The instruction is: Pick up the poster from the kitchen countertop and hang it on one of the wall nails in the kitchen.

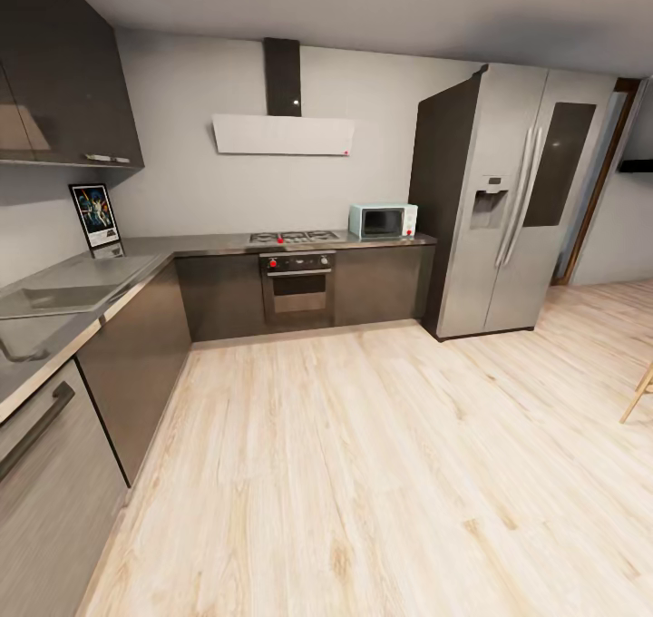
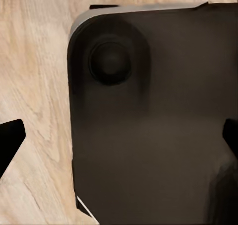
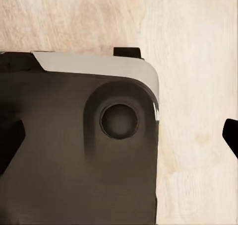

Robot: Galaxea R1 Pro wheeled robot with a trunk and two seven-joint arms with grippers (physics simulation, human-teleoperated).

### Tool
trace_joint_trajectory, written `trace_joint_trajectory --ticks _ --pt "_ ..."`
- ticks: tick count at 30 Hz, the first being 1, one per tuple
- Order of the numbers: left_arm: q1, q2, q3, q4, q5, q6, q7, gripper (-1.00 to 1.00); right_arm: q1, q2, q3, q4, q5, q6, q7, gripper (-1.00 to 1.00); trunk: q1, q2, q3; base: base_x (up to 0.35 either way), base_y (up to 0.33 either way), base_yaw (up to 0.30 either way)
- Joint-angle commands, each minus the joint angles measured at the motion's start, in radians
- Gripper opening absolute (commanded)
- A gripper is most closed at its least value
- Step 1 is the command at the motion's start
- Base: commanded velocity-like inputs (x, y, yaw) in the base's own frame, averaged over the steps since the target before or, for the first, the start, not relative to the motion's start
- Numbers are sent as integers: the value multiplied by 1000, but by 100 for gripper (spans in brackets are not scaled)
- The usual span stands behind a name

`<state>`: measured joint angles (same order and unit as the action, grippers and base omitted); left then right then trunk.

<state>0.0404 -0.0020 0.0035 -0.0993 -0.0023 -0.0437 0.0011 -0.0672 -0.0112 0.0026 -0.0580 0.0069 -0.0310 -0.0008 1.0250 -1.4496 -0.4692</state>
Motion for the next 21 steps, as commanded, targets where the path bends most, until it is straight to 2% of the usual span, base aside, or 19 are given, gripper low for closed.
trace_joint_trajectory --ticks 1,4,5,6,11,21 --pt "0 6 0 -7 -1 -3 0 100 -1 -3 0 -5 1 -9 0 100 0 0 -1 0 0 0" --pt "0 23 1 -24 -2 -5 0 100 -3 -13 0 -22 2 -26 0 100 0 0 -1 0 0 0" --pt "0 29 1 -530 -2 -5 1 100 -3 -16 0 -377 2 -121 -1 100 0 0 -1 0 0 0" --pt "0 34 2 -598 -4 -6 1 100 -4 -29 -1 -439 2 -127 -1 100 0 0 -1 0 0 0" --pt "0 59 5 -633 -4 -7 1 100 -4 -37 -1 -476 0 -129 -1 100 0 0 -1 0 0 0" --pt "0 69 7 -638 -4 -7 1 100 2 -37 4 -456 3 -130 -1 100 0 0 -1 0 0 0"
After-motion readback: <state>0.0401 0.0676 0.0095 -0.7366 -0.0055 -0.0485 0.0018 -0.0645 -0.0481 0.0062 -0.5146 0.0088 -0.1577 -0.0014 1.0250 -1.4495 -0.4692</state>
